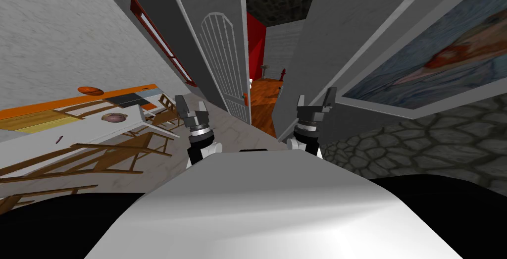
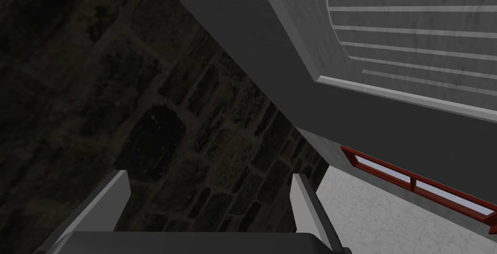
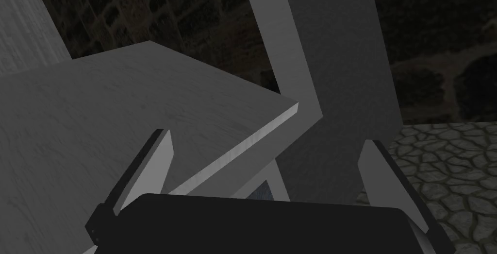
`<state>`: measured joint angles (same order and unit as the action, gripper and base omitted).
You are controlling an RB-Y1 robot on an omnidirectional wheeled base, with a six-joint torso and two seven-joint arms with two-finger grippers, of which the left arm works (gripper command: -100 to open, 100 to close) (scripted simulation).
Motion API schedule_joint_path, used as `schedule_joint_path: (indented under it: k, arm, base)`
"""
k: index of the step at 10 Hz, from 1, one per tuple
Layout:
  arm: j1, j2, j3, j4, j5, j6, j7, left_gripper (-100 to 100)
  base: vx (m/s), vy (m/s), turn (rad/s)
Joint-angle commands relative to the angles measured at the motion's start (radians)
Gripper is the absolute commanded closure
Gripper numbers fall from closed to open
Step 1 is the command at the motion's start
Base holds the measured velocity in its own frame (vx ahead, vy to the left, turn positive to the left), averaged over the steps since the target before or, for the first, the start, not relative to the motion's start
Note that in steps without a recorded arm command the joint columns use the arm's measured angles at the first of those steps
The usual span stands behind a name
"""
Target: Push the door open
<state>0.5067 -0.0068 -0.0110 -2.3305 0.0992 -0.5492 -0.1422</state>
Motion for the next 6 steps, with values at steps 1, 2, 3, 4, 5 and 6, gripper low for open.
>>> schedule_joint_path:
  k: [1, 2, 3, 4, 5, 6]
  arm:
    - [-0.013, 0.008, -0.008, 0.028, -0.001, 0.008, 0.005, -100]
    - [-0.024, 0.014, -0.014, 0.051, -0.003, 0.014, 0.009, -100]
    - [-0.039, 0.022, -0.023, 0.083, -0.004, 0.024, 0.015, -100]
    - [-0.056, 0.030, -0.034, 0.119, -0.006, 0.034, 0.022, -100]
    - [-0.066, 0.034, -0.039, 0.140, -0.007, 0.040, 0.026, -100]
    - [-0.075, 0.038, -0.045, 0.160, -0.008, 0.046, 0.030, -100]
  base:
    - [0.087, -0.008, -0.068]
    - [0.116, 0.072, -0.106]
    - [0.157, 0.112, -0.116]
    - [0.171, 0.117, -0.105]
    - [0.130, 0.101, -0.099]
    - [0.113, 0.097, -0.080]
